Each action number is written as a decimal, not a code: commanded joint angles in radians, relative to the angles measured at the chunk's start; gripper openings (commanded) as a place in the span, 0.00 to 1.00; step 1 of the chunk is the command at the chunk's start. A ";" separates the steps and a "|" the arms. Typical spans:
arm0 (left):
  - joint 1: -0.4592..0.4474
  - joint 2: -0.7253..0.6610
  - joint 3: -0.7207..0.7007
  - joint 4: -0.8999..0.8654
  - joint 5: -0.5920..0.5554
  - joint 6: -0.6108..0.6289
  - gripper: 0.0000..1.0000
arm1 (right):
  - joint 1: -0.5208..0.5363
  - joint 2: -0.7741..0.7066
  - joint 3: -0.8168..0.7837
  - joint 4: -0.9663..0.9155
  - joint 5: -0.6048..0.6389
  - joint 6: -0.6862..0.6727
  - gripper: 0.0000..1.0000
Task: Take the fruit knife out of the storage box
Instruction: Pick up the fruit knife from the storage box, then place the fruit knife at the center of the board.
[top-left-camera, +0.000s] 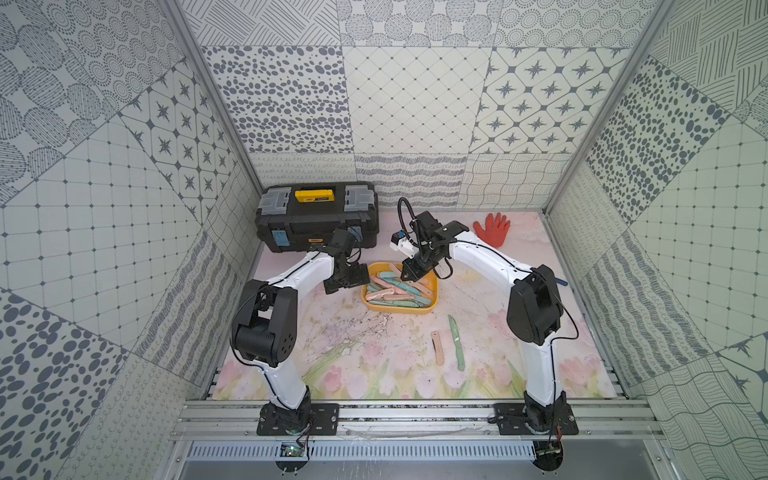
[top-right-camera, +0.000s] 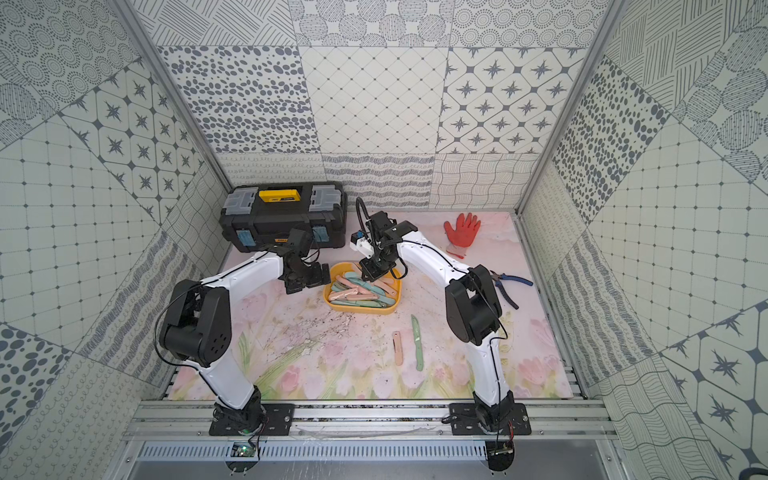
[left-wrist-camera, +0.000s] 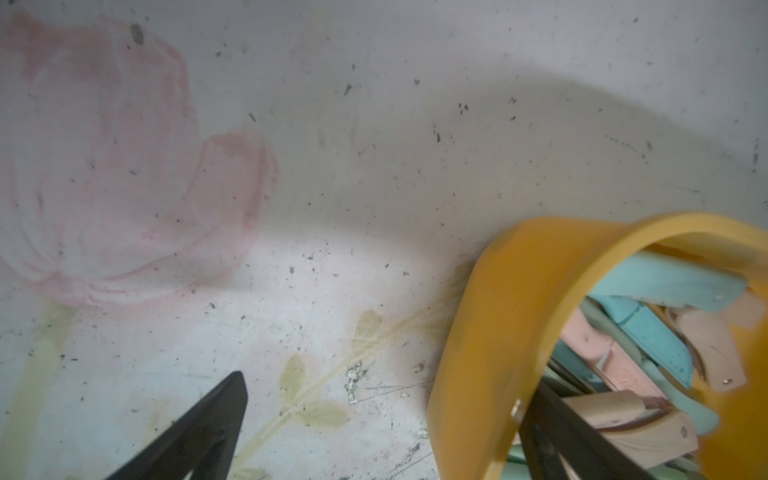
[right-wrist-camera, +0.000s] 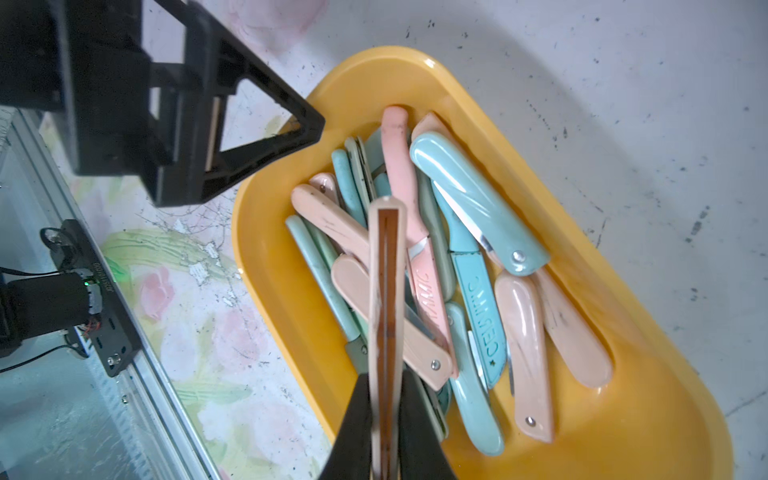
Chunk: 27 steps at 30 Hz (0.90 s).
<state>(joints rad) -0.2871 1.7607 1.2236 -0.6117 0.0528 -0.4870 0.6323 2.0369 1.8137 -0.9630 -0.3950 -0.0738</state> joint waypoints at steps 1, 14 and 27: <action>-0.001 -0.018 0.003 -0.021 -0.021 0.000 0.98 | -0.007 -0.129 -0.101 0.096 -0.027 0.085 0.11; -0.001 -0.023 -0.004 -0.017 -0.014 -0.004 0.98 | -0.025 -0.528 -0.602 0.310 -0.030 0.364 0.10; -0.001 -0.011 -0.001 -0.016 -0.016 -0.003 0.98 | -0.026 -0.783 -0.948 0.366 -0.010 0.555 0.10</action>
<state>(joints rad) -0.2871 1.7504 1.2236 -0.6113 0.0467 -0.4870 0.6090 1.2877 0.9012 -0.6449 -0.4030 0.4091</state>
